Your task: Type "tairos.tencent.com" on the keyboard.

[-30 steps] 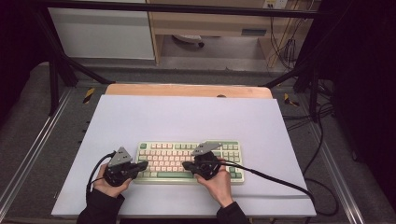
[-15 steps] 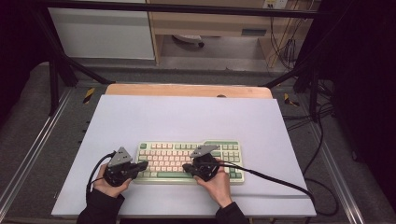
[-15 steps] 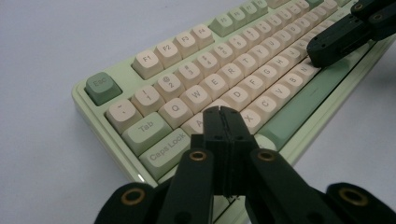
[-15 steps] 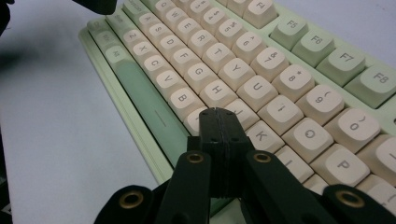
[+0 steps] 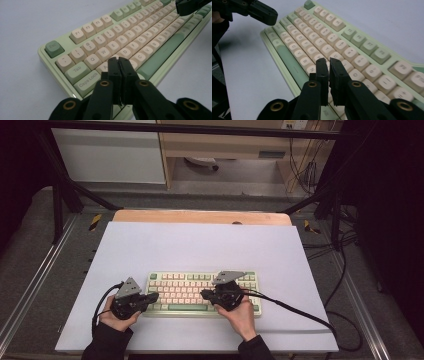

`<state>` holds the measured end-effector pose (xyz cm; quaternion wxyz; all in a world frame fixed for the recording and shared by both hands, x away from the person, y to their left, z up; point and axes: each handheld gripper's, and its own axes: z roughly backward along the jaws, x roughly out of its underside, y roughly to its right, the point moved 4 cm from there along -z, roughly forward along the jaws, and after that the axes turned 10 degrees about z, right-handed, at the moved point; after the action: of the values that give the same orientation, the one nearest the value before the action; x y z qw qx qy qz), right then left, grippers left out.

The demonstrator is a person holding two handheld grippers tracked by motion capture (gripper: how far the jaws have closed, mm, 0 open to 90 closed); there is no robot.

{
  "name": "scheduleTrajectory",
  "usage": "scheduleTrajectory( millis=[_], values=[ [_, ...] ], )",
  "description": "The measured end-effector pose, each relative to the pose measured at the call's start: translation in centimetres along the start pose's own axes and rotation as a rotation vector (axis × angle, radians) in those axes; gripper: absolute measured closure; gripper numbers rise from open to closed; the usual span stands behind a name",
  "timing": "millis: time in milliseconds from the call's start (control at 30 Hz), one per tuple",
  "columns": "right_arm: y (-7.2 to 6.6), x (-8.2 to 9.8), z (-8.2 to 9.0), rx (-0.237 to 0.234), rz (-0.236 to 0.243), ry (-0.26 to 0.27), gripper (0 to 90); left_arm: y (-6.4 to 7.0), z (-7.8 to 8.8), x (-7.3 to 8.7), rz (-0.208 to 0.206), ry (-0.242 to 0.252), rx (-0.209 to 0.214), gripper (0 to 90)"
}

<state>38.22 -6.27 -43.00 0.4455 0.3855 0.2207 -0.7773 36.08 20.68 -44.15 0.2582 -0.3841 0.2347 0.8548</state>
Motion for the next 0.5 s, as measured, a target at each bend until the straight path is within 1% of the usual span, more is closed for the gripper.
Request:
scheduleTrajectory(
  millis=[33,67,133,167,200,300,333,400,467,500],
  values=[
    [0.2,0.1,0.4,0.006,-0.008,-0.001,81.3,0.0,0.0,0.0,-0.001,-0.006,0.001,84.9],
    [0.5,0.3,0.7,0.012,-0.004,0.0,79.2,0.0,0.1,-0.1,0.0,-0.007,0.002,82.3],
    [1.0,0.7,1.4,0.022,-0.018,-0.001,75.9,-0.1,0.1,-0.1,0.001,-0.004,0.001,76.6],
    [1.2,0.9,1.8,0.029,-0.024,0.003,72.8,-0.1,0.1,-0.1,-0.001,-0.009,0.002,73.5],
    [1.5,1.1,2.2,0.031,-0.026,0.004,68.4,-0.2,0.2,-0.1,-0.007,-0.01,-0.002,69.9],
    [2.3,1.9,3.1,0.061,-0.028,-0.011,55.7,-0.3,0.3,0.0,-0.022,-0.017,-0.009,58.3],
    [2.5,2.2,3.4,0.069,-0.026,-0.011,51.0,-0.4,0.3,0.0,-0.021,-0.012,-0.01,54.9],
    [2.9,2.9,4.0,0.086,-0.031,-0.013,44.8,-0.6,0.5,0.2,-0.014,-0.012,-0.002,50.1],
    [3.4,3.6,4.5,0.097,-0.046,-0.019,36.5,-1.0,0.8,0.3,-0.006,-0.011,-0.01,44.2],
    [3.6,3.9,4.8,0.104,-0.05,-0.021,34.4,-1.2,0.9,0.4,-0.002,-0.016,-0.012,41.3]
  ],
)
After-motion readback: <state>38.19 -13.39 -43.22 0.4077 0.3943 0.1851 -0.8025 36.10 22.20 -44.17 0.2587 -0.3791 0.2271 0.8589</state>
